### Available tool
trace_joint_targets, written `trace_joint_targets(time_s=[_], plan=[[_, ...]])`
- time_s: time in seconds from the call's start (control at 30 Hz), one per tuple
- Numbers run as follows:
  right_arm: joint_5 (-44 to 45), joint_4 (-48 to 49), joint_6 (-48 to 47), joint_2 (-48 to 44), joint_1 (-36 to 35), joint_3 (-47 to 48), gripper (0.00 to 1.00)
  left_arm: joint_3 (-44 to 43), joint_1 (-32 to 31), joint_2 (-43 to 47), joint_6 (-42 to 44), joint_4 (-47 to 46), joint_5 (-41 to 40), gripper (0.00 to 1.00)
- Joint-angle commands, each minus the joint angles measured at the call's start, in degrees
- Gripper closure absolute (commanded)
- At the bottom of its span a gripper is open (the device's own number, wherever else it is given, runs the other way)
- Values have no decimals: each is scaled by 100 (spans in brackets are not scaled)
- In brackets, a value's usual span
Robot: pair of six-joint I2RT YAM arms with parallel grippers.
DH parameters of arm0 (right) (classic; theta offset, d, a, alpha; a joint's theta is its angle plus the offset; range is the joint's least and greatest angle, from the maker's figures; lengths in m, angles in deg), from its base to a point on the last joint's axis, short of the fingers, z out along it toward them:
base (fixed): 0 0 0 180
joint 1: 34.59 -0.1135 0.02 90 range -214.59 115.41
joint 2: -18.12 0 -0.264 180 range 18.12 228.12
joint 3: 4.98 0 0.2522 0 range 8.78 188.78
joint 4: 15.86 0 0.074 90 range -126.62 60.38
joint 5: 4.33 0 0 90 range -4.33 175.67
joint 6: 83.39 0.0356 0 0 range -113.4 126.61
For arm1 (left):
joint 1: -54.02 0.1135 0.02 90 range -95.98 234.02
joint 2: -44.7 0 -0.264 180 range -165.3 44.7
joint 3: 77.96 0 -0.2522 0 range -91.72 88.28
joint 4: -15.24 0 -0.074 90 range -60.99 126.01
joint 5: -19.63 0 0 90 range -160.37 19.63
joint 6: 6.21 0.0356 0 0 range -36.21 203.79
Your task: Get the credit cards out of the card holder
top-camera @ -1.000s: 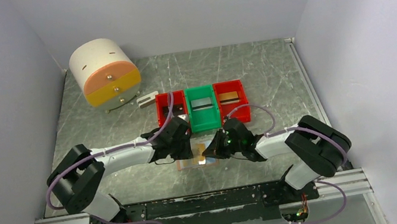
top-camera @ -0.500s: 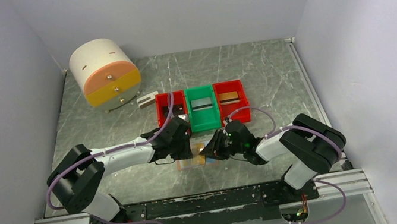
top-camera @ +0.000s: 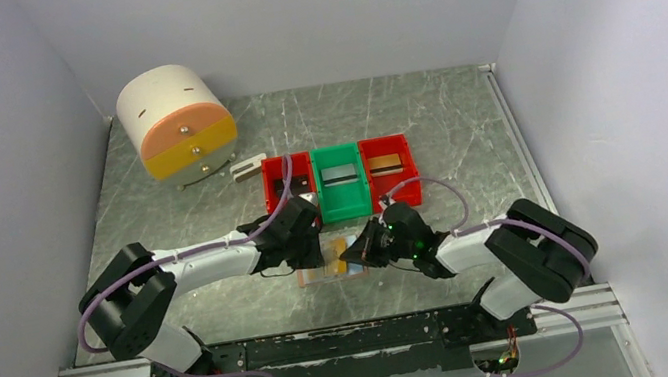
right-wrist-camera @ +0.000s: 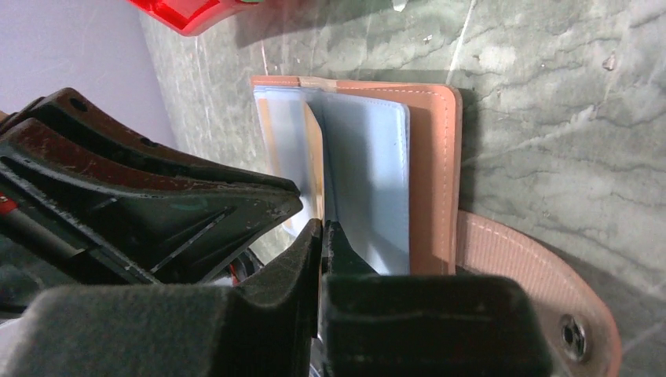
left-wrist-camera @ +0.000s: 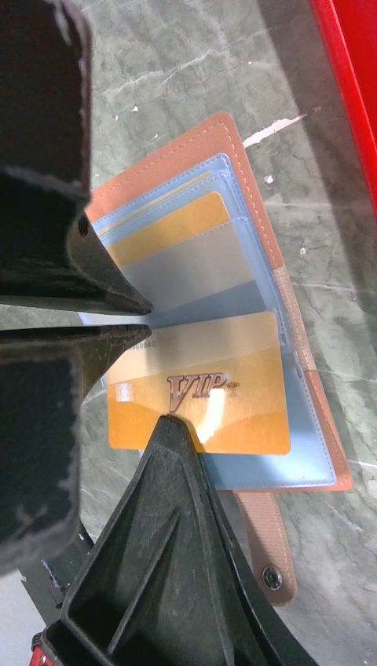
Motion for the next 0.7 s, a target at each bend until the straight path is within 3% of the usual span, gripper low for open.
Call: trace_joint_targets(time_s=[0.0,0.33,0.67], plan=[[391,-697,-241,-299,56,-96,99,-9,-55,15,1,212,-71,83],[952,-1806,-778,-1393,67,83,100,-122,-53,198,-34,151,-173,74],[860,-1503,-1482,-2022,62,69,100,63,-53,755,-58,-195,-318,57]])
